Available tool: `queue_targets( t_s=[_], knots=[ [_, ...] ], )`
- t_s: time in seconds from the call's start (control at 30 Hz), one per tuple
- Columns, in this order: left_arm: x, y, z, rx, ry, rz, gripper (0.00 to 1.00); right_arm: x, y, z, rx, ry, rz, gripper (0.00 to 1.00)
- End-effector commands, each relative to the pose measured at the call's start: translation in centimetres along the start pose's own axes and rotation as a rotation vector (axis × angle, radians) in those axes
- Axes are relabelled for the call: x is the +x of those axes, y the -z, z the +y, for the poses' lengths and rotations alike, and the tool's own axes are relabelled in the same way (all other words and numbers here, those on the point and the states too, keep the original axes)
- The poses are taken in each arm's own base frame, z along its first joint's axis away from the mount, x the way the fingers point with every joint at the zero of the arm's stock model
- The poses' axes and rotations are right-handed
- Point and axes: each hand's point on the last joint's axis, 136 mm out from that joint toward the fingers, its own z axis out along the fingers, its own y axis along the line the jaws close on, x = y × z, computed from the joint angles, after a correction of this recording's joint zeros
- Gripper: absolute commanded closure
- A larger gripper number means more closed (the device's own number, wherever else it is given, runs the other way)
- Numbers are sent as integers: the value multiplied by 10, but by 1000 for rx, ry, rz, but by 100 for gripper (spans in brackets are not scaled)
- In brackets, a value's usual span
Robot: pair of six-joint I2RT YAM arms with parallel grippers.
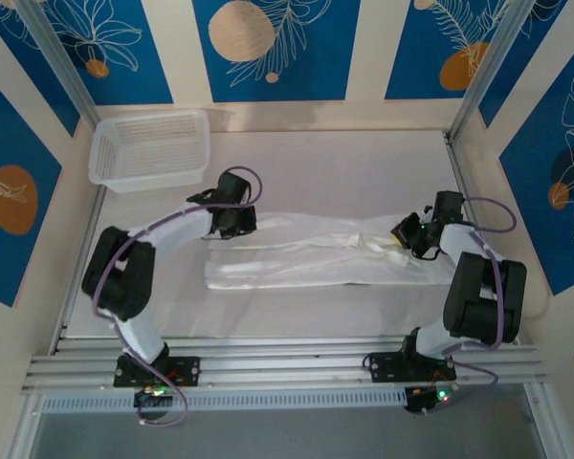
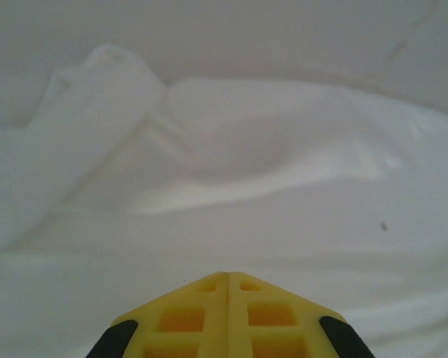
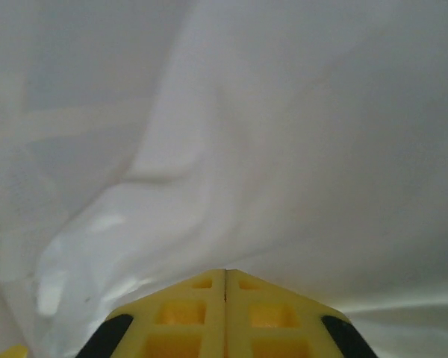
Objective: Fold the inside-out t-shirt
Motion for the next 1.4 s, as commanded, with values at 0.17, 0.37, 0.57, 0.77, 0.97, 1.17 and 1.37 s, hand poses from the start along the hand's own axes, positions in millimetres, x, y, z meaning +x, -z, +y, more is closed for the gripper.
queue_targets(
  t_s=[0.17,0.37,0.57,0.77,0.97,1.17,1.37],
  knots=[
    [-20,-63,6,-130,34,35,100,11,-14,-39,213,-45,55,95],
    [-56,-106,6,-170,50,12,100,40,-26,-38,263,-48,161,99],
    [-108,-157,-27,-68,38,12,100,87,-28,-20,229,-148,252,99],
    [-148,-183,-58,72,145,-44,100,163,-33,-3,196,-205,351,96],
    [-174,-165,-91,200,187,-126,100,261,-59,46,138,-60,529,91],
    [-193,-77,-108,168,71,-183,100,250,-45,88,51,172,507,93],
    [-159,-16,-57,-32,-45,-195,100,214,-10,67,3,382,357,100]
  ],
)
